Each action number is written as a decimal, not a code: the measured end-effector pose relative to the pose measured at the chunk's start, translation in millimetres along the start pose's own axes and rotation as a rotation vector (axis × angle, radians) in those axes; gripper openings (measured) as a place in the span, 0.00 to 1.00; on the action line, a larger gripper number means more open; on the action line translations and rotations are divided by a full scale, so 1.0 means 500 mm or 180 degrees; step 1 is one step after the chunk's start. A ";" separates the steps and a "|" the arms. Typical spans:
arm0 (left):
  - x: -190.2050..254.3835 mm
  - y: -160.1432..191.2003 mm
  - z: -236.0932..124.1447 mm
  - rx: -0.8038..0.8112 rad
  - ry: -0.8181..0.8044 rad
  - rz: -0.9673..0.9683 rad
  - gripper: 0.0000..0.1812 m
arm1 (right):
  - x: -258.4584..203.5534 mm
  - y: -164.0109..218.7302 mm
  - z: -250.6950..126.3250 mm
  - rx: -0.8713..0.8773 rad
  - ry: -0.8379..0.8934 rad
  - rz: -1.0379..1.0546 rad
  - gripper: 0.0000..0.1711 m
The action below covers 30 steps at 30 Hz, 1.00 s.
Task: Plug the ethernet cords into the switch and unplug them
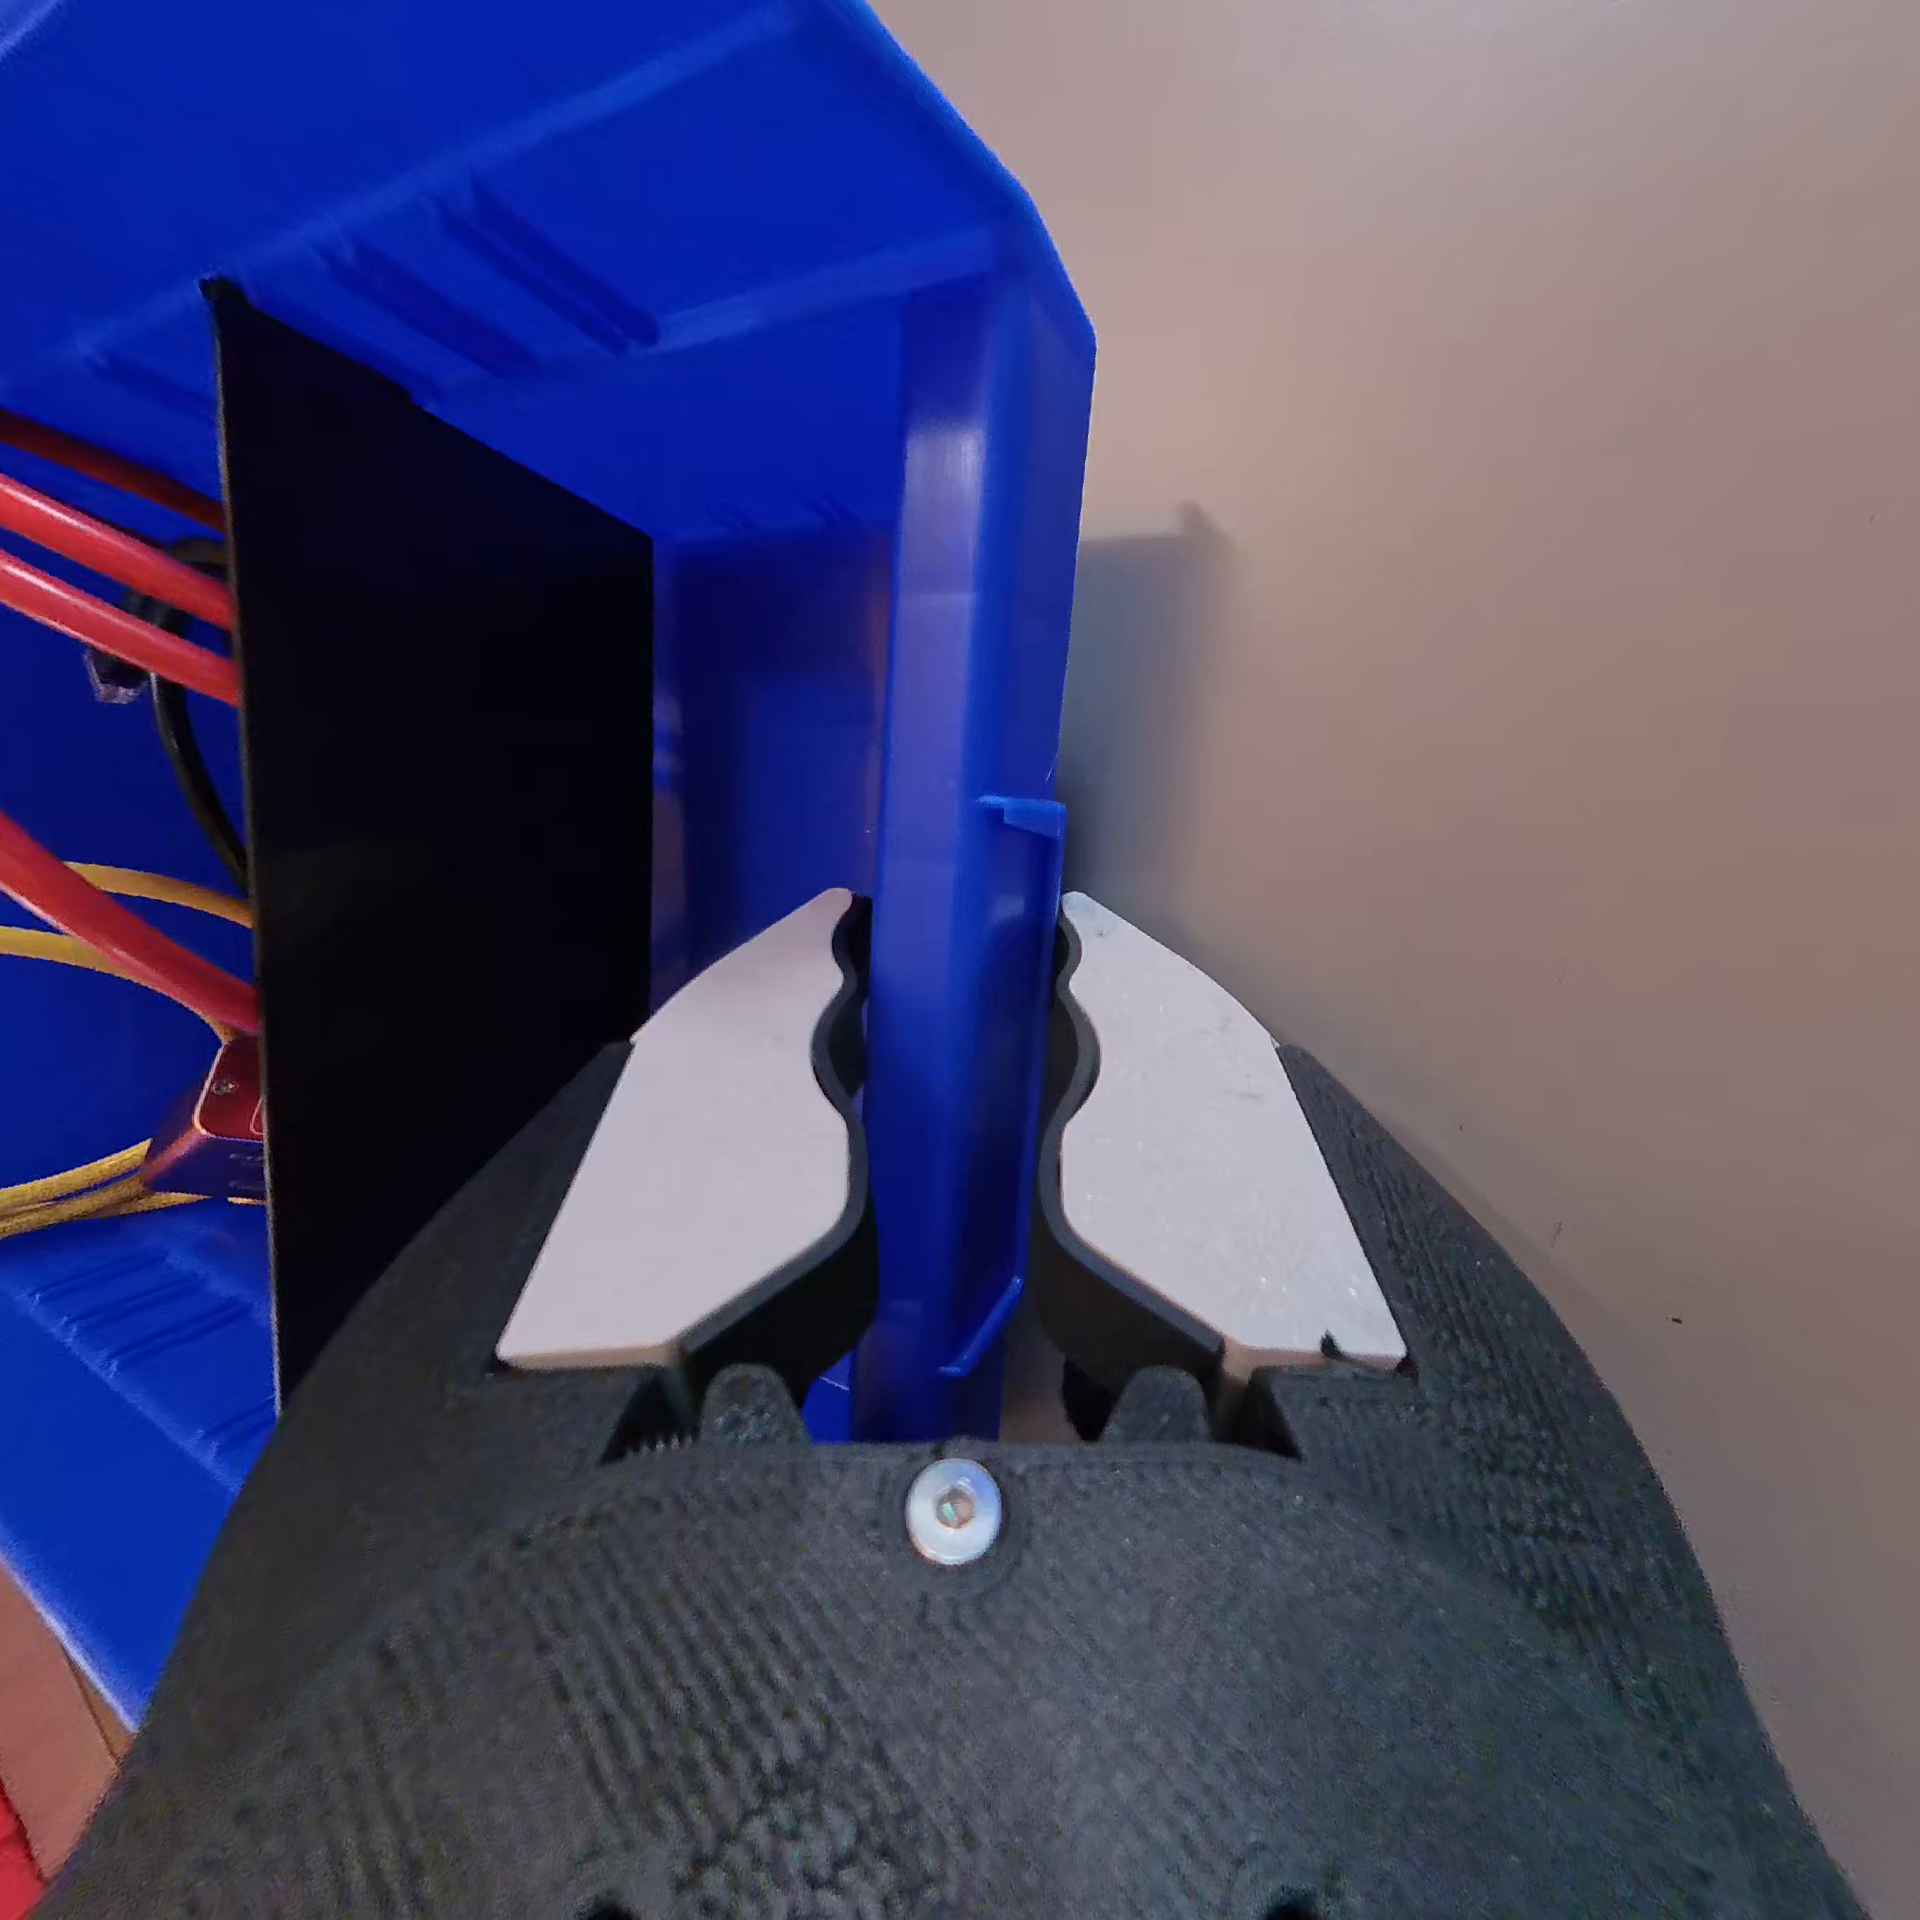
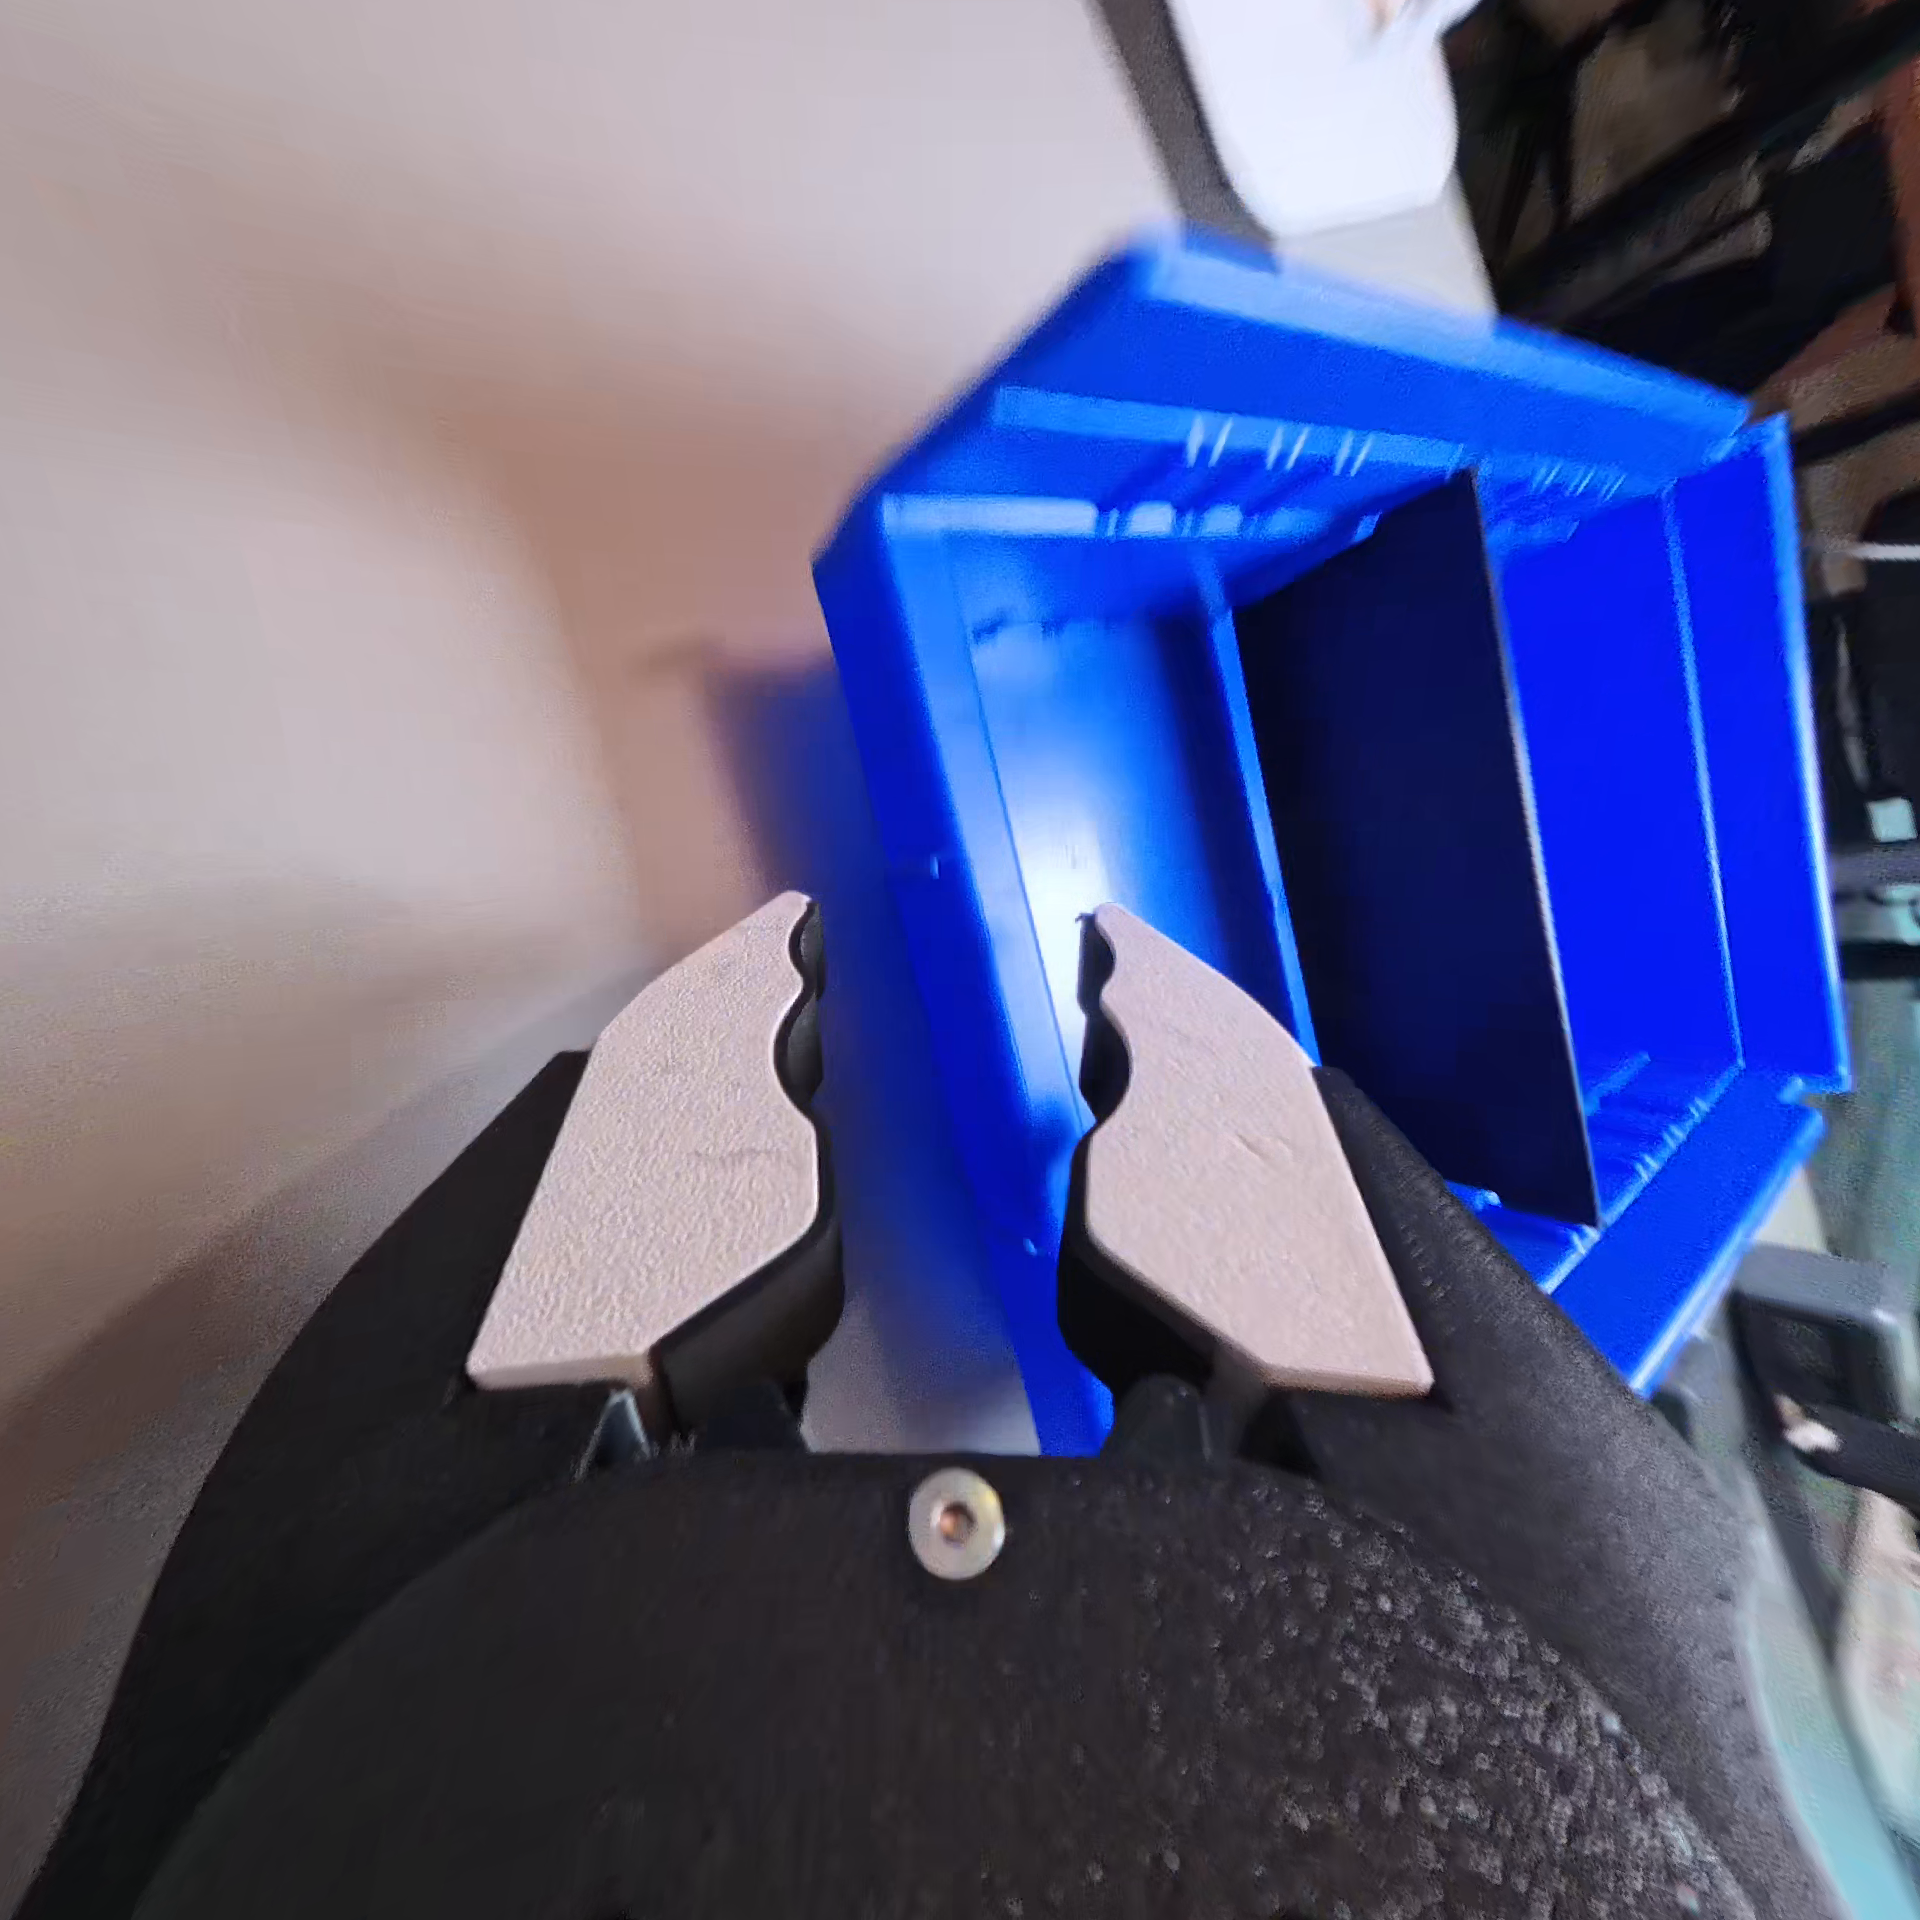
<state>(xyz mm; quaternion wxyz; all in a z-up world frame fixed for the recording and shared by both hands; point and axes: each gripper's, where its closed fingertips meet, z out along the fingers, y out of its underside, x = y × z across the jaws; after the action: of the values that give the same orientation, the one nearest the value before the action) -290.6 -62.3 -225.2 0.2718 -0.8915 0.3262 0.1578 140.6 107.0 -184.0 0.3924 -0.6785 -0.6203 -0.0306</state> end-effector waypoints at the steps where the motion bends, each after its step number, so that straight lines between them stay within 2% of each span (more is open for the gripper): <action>1: -0.001 0.000 0.000 0.0004 -0.0006 0.0011 0.18 | -0.003 -0.030 -0.015 0.0245 -0.0028 0.0138 0.27; 6: -0.013 0.005 0.001 0.0021 -0.0053 0.0011 0.20 | -0.013 -0.179 -0.106 0.1670 -0.0512 0.1383 0.27; 8: -0.011 0.002 -0.017 0.0027 -0.0035 -0.0079 0.24 | -0.006 -0.204 -0.128 0.2054 -0.0553 0.1783 0.27; 10: -0.013 -0.014 -0.053 0.0202 0.0005 -0.0139 0.24 | 0.000 -0.209 -0.133 0.2261 -0.0380 0.1890 0.27; 13: -0.066 -0.031 -0.116 0.0509 -0.0091 -0.0371 0.23 | -0.010 -0.212 -0.126 0.2406 -0.0235 0.1861 0.26; 17: -0.231 -0.001 -0.157 0.0373 -0.0477 -0.0865 0.22 | -0.038 -0.229 -0.112 0.2497 -0.0344 0.1753 0.25; 20: -0.324 0.047 -0.134 -0.0159 -0.0264 -0.1610 0.21 | -0.062 -0.240 -0.099 0.2510 -0.0434 0.1675 0.25; 24: -0.375 0.069 -0.069 -0.0639 0.0092 -0.2630 0.26 | -0.092 -0.241 -0.082 0.2444 -0.0487 0.1572 0.24; 27: -0.370 0.084 -0.014 -0.1108 0.0224 -0.3028 0.30 | -0.105 -0.239 -0.071 0.2380 -0.0535 0.1611 0.23; 30: -0.358 0.100 0.021 -0.1566 0.0151 -0.3088 0.31 | -0.117 -0.236 -0.066 0.2359 -0.0605 0.1753 0.23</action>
<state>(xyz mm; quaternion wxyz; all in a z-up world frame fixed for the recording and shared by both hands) -457.1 0.9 -170.4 0.0893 -0.9803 -0.1632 0.0658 39.7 31.0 -133.9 0.5430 -0.6318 -0.4196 0.3604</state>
